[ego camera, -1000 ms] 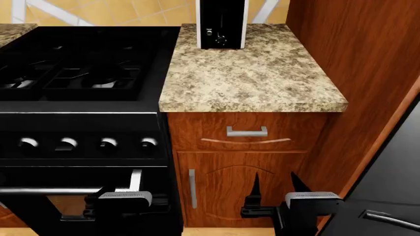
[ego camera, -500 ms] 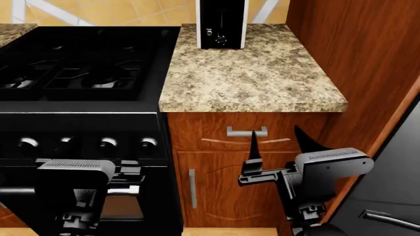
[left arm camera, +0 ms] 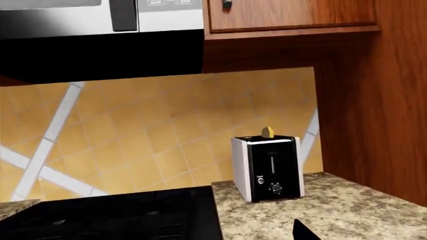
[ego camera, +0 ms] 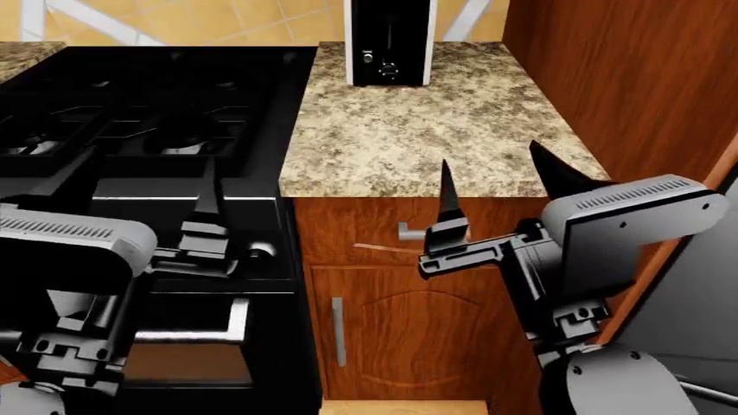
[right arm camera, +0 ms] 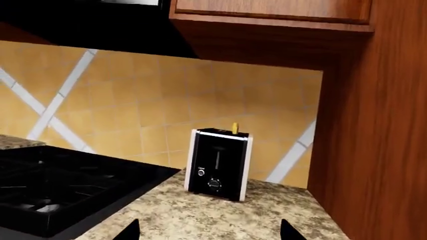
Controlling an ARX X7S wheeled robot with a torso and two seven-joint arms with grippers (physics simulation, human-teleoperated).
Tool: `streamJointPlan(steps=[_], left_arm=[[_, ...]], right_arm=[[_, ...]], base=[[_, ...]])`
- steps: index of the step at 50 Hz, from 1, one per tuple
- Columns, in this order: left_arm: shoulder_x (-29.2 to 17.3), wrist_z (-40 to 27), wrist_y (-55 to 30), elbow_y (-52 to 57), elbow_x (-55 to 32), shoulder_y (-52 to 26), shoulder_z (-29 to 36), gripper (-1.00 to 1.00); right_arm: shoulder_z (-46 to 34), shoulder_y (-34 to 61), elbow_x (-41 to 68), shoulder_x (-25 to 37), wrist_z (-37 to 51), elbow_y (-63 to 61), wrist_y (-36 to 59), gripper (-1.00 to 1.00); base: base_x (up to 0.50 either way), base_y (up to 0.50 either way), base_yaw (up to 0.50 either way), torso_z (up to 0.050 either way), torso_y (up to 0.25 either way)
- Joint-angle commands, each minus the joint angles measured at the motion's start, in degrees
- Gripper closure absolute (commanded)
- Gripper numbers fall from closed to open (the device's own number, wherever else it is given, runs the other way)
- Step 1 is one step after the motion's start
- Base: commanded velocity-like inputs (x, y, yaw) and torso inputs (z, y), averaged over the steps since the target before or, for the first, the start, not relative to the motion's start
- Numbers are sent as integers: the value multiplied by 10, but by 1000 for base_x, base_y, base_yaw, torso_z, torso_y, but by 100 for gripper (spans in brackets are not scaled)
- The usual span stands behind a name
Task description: Push down the lever of the toaster to turn it on.
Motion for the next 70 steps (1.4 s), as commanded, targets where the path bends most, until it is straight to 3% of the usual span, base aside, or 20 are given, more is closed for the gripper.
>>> streamJointPlan(steps=[1, 31, 70], left_arm=[[-18, -28, -38, 28, -53, -22, -20, -100], [-25, -37, 20, 8, -80, 4, -38, -100], [-43, -56, 41, 1, -98, 7, -24, -100]], right_arm=[[-12, 50, 6, 12, 3, -37, 54, -100], [-23, 57, 15, 15, 14, -21, 21, -100], [-32, 70, 34, 20, 27, -14, 9, -100]], base=[[0, 16, 0, 0, 0], [69, 128, 0, 0, 0], [220, 64, 0, 0, 0]])
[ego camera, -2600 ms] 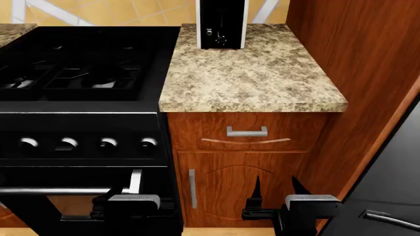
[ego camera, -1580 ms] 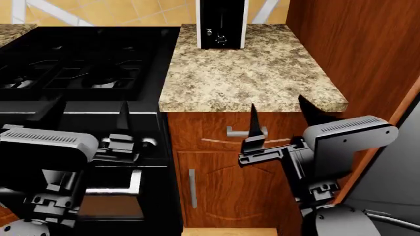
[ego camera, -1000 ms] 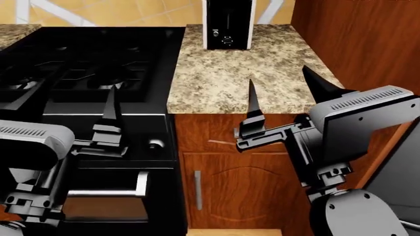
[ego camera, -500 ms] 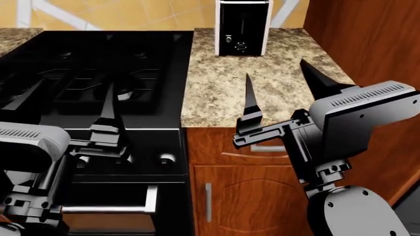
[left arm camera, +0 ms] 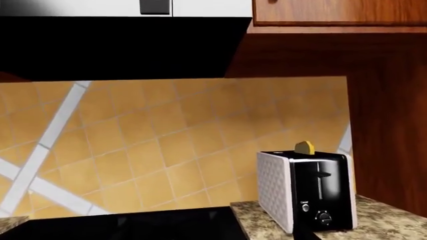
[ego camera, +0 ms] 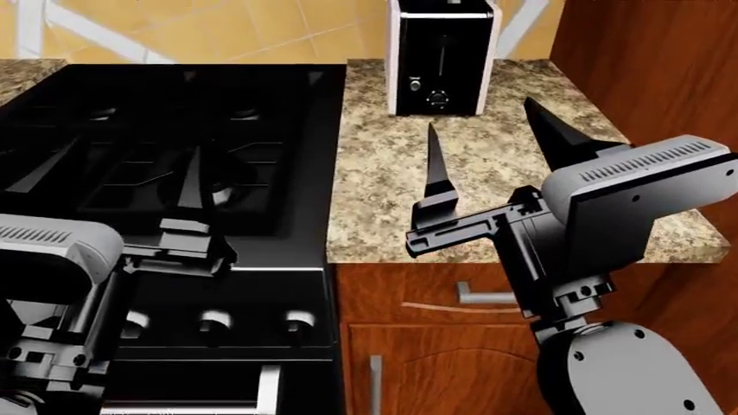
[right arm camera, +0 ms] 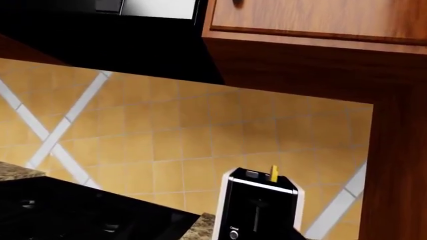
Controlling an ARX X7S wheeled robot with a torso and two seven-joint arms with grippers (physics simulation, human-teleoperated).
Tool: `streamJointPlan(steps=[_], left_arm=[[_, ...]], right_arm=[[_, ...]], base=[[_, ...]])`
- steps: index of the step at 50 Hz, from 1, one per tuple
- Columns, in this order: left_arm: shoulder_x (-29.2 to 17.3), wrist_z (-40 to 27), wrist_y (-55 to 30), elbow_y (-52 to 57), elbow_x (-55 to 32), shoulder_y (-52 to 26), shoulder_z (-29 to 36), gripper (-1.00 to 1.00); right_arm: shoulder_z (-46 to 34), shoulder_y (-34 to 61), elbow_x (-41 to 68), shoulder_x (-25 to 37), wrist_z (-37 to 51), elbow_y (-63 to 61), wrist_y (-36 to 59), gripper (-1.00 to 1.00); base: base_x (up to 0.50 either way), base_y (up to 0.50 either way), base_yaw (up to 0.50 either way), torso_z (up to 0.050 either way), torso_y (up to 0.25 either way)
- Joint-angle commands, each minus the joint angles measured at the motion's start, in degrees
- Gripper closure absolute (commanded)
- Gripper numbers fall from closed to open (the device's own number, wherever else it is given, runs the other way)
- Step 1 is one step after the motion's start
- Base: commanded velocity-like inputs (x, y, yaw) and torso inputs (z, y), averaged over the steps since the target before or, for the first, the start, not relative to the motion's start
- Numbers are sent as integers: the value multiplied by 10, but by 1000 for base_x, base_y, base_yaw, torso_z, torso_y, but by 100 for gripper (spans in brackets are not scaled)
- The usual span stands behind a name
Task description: Push down the lever of the toaster to turn it on.
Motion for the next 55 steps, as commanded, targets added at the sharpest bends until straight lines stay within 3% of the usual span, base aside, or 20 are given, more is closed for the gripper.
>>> streamJointPlan(steps=[1, 55], left_arm=[[-7, -7, 3, -1, -8, 0, -1, -100], [-23, -20, 42, -16, -11, 15, 18, -100]], right_arm=[[-1, 1, 5, 3, 5, 0, -1, -100], [-16, 0, 18, 16, 25, 16, -23, -100]], base=[[223, 55, 0, 0, 0], [228, 13, 0, 0, 0]])
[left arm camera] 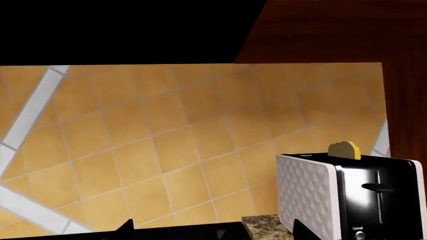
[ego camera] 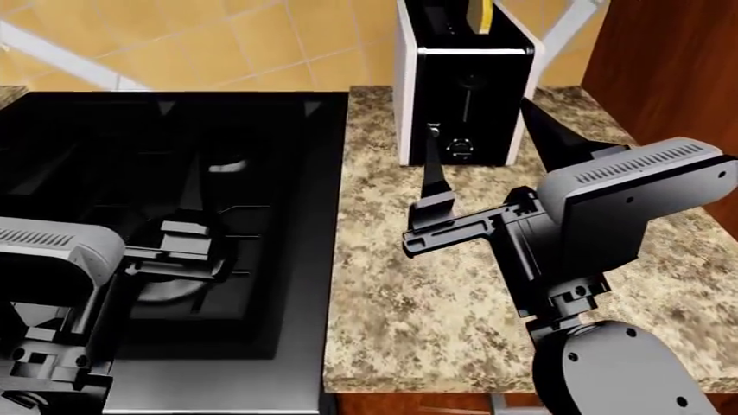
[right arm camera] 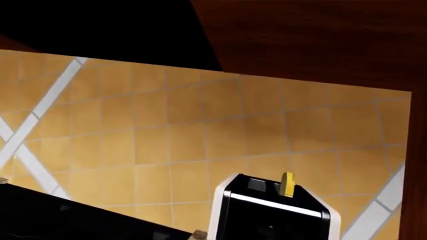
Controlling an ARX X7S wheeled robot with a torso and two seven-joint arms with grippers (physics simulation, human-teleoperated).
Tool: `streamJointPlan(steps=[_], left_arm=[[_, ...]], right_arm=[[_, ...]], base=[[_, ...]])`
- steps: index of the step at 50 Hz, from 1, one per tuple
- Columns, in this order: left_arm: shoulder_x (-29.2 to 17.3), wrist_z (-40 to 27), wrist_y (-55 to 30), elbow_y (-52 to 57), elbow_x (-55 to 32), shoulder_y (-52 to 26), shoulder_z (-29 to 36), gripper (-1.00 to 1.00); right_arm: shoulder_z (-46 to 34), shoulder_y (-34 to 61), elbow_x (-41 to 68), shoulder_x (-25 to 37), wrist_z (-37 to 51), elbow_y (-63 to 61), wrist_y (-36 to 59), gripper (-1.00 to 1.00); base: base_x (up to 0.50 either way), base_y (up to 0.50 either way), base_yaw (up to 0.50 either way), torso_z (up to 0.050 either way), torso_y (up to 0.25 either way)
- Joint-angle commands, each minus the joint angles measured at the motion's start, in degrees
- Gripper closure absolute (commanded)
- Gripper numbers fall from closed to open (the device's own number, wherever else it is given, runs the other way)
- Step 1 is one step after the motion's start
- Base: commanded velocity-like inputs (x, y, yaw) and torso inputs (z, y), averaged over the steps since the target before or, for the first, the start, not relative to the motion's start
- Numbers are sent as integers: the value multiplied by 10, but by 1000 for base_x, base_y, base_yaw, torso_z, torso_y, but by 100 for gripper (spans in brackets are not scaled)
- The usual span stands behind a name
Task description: Push down the lever of the toaster to turn it on.
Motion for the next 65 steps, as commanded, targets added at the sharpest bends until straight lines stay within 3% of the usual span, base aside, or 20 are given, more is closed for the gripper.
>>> streamJointPlan(steps=[1, 18, 34, 65], left_arm=[[-4, -3, 6, -2, -2, 2, 3, -100], [-11, -11, 5, -1, -15, -1, -4, -100], [-16, -15, 12, -2, -19, 3, -5, -100], [-29, -27, 14, -5, -33, -3, -5, -100]], right_arm=[[-4, 2, 1, 4, 5, 4, 0, -100], [-5, 105, 21, 1, 1, 32, 67, -100], [20, 221, 47, -22, -19, 170, 96, -100], [0, 259, 22, -30, -4, 337, 42, -100]], base=[[20, 0, 0, 0, 0], [0, 0, 0, 0, 1], [0, 0, 0, 0, 0], [0, 0, 0, 0, 0]])
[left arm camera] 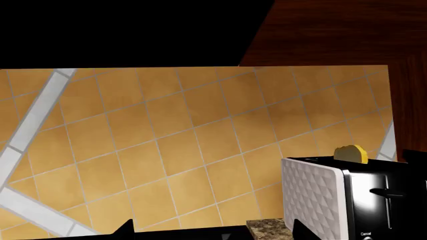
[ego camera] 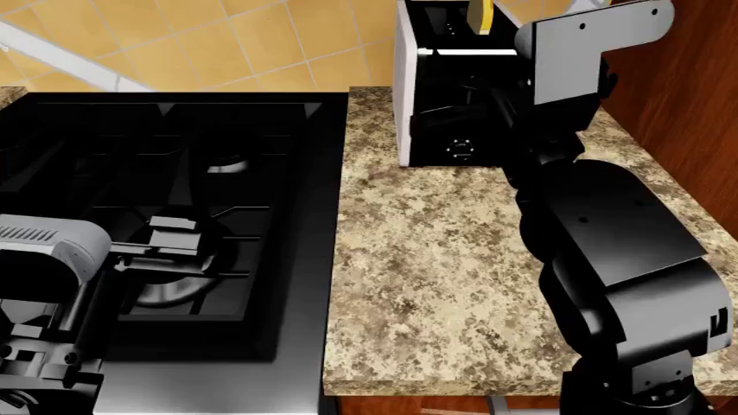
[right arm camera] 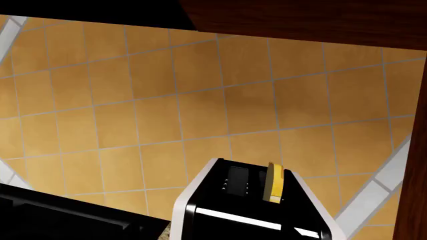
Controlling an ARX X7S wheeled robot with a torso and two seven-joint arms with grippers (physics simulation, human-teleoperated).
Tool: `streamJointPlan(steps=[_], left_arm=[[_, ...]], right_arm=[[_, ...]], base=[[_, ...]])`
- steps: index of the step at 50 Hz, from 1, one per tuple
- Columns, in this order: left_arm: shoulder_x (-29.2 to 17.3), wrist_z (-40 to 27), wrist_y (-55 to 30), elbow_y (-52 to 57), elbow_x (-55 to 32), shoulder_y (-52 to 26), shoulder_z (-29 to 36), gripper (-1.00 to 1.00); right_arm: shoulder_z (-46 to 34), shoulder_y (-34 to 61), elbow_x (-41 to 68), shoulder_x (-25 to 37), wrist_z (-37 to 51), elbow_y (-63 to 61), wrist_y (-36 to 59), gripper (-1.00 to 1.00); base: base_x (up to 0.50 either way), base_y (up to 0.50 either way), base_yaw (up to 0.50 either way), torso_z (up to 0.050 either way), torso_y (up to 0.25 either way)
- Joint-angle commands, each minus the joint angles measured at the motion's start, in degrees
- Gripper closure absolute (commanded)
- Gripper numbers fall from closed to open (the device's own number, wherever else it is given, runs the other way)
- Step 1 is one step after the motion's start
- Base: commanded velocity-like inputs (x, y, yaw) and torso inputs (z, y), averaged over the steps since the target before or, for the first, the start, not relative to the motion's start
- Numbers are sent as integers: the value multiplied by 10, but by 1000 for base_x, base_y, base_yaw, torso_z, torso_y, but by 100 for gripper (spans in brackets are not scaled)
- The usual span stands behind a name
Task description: Push down the lever of the toaster to turn it on.
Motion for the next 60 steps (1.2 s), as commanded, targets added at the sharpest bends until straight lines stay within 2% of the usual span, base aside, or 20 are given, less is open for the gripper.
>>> streamJointPlan(steps=[1, 37, 50, 60], left_arm=[[-5, -5, 0, 2, -6, -1, 0, -100], [-15, -16, 10, -4, -11, -3, 10, -100], [-19, -20, 11, -4, -15, -3, 13, -100], [-22, -22, 16, -6, -14, 2, 15, -100]], right_arm=[[-5, 20, -6, -6, 8, 53, -8, -100], [-16, 47, -12, -9, 29, 131, -34, -100], [-19, 92, -17, -18, 26, 216, -67, -100], [-25, 94, -19, -11, 30, 228, -65, -100]], base=[[0, 0, 0, 0, 0], [0, 0, 0, 0, 0], [0, 0, 0, 0, 0], [0, 0, 0, 0, 0]])
